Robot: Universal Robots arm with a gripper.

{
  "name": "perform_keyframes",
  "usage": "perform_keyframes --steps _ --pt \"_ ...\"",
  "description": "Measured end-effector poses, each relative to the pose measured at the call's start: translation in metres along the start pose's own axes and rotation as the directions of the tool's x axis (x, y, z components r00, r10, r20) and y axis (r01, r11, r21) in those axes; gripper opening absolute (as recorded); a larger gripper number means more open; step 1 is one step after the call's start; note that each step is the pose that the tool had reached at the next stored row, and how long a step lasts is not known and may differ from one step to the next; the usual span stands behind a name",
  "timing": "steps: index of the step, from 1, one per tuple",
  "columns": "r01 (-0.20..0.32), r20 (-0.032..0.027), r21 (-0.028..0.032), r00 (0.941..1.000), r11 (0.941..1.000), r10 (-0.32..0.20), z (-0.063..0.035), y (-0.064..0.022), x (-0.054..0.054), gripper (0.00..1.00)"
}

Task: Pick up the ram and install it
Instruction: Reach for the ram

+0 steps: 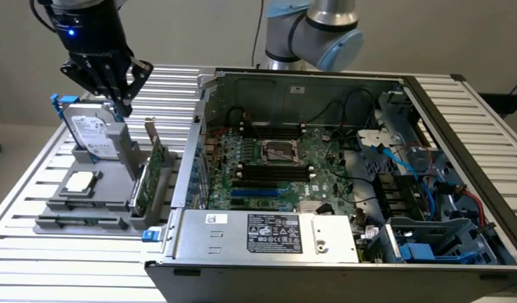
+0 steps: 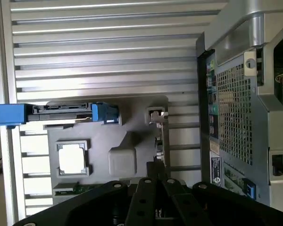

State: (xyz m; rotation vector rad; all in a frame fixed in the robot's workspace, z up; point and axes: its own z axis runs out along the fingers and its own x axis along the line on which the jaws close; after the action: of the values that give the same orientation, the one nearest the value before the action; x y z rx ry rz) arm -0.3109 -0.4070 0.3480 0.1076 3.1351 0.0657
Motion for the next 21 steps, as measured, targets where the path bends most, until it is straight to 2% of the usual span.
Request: perform_keyframes --steps 5,11,17,21 --pt "0.0 -0.0001 0.0001 1.0 1.0 0.0 0.0016 -0.0087 0.019 0.11" --pt "0.0 -0.0001 0.0 1.0 1.0 0.0 0.0015 -0.0263 0.034 0.11" --pt "0.002 -0.0001 0.0001 1.0 1.0 -0.002 0.0011 -0.0448 0.042 0.11" --pt "0.008 -0.0004 0.0 1.0 1.0 -0.008 0.0011 -0.0522 0.045 0.11"
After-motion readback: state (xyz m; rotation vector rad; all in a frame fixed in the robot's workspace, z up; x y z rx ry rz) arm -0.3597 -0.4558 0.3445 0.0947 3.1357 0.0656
